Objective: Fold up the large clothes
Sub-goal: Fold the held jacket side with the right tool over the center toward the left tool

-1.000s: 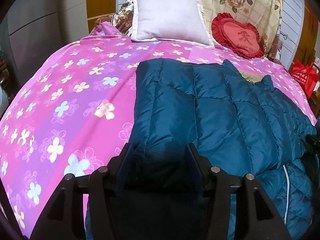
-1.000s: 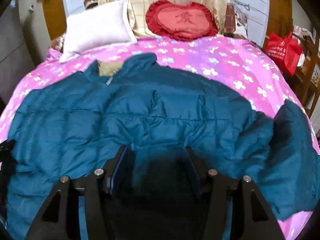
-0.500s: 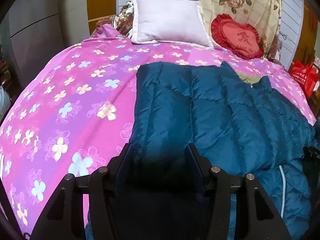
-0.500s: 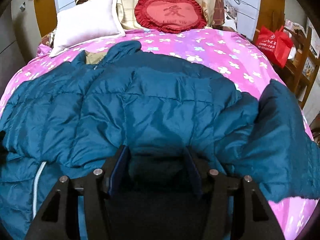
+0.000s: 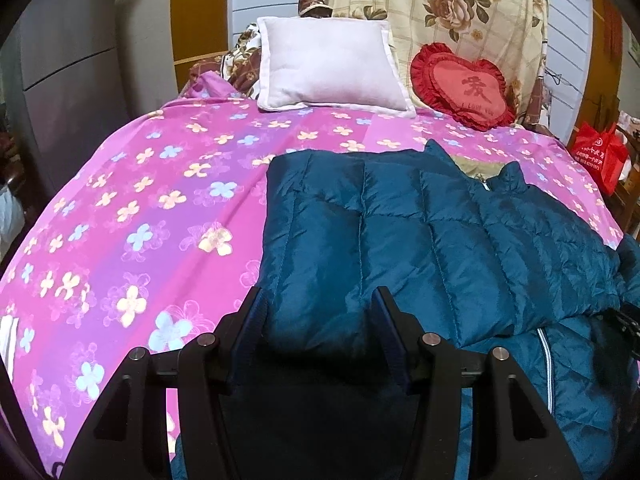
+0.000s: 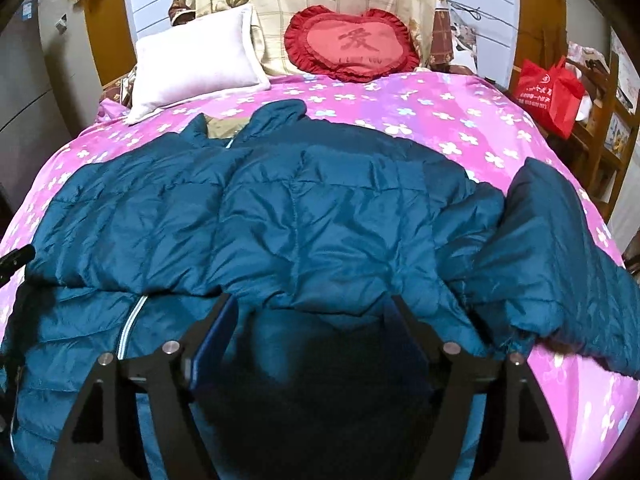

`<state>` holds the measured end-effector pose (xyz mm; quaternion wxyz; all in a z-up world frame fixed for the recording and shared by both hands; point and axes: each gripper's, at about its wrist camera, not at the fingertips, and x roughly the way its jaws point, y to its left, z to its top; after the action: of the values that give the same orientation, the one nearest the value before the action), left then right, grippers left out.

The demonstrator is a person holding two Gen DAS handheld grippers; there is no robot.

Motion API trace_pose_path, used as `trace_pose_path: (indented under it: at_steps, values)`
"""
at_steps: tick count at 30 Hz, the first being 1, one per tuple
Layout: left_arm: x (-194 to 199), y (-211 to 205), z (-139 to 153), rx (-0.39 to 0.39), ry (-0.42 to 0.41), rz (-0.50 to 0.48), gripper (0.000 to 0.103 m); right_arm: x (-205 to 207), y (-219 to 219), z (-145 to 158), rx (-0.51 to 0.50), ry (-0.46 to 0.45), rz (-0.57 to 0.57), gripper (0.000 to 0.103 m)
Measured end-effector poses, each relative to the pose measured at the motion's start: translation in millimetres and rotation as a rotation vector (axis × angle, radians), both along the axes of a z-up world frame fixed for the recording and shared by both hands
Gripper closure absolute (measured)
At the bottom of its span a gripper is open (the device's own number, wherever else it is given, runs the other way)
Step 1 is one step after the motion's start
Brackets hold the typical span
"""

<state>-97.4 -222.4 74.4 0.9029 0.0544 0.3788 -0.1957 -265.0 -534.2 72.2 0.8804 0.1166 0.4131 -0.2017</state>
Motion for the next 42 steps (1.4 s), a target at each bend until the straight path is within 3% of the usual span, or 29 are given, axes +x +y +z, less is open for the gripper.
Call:
trace_pose_path:
  at_steps: [20,42]
  values:
    - [-26,-9,18,-0.02,-0.052,-0.027,0.067,-6,30,24,-0.023,-0.047,0.017,0.021]
    - [-80,-33,35,-0.102,-0.04,-0.155,0.067,-62,23,37,-0.055,-0.062,-0.06,0.019]
